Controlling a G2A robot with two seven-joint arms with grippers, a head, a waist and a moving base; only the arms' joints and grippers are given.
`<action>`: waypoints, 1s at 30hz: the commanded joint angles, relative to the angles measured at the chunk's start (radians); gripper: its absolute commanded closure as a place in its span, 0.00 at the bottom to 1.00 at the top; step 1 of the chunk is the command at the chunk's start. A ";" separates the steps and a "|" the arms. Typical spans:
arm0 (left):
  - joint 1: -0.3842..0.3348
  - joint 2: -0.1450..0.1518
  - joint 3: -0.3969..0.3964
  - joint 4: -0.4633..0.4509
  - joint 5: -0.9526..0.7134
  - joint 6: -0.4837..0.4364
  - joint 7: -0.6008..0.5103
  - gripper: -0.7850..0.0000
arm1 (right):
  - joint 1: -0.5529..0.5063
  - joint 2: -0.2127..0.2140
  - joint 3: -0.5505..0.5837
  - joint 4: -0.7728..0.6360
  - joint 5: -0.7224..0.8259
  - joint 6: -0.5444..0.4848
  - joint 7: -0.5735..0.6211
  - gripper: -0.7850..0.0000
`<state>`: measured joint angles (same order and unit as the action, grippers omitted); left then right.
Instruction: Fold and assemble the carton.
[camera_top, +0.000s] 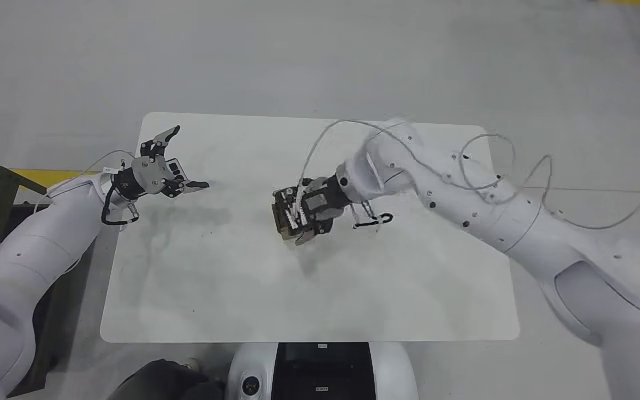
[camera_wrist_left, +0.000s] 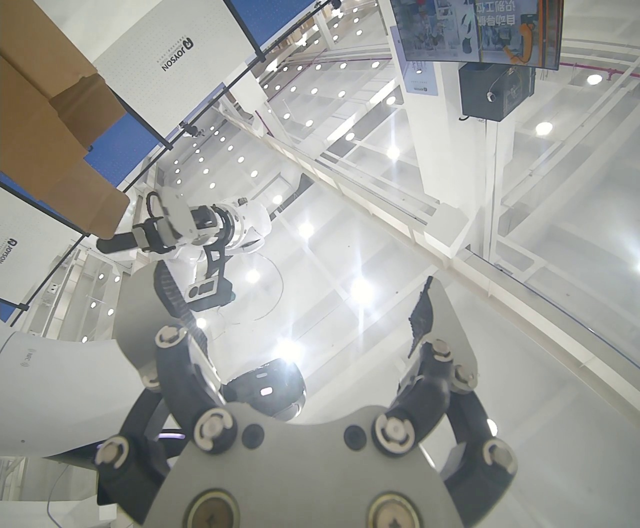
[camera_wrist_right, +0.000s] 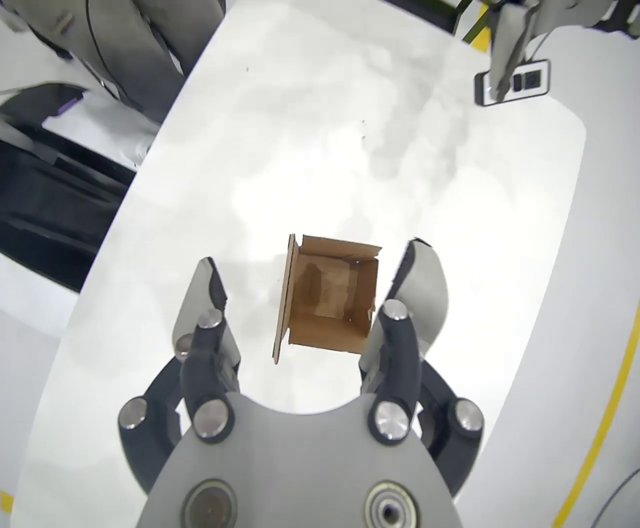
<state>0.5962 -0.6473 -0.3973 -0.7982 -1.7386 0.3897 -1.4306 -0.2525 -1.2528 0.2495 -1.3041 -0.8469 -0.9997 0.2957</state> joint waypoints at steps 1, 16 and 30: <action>0.000 0.000 0.000 0.000 0.000 0.000 0.000 0.00 | -0.037 0.018 0.029 0.000 0.038 0.043 -0.007 0.00; 0.000 0.000 0.000 0.000 0.000 0.000 0.000 0.00 | -0.440 0.195 0.302 -0.325 0.078 0.549 0.039 0.00; 0.000 0.000 0.000 0.000 0.000 0.000 0.000 0.00 | -0.848 0.258 0.398 -0.633 -0.055 0.994 0.094 0.00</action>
<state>0.5962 -0.6474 -0.3973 -0.7982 -1.7386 0.3897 -1.4306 -1.0882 -0.9913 0.6512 -1.9399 -0.9093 -0.0136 0.4068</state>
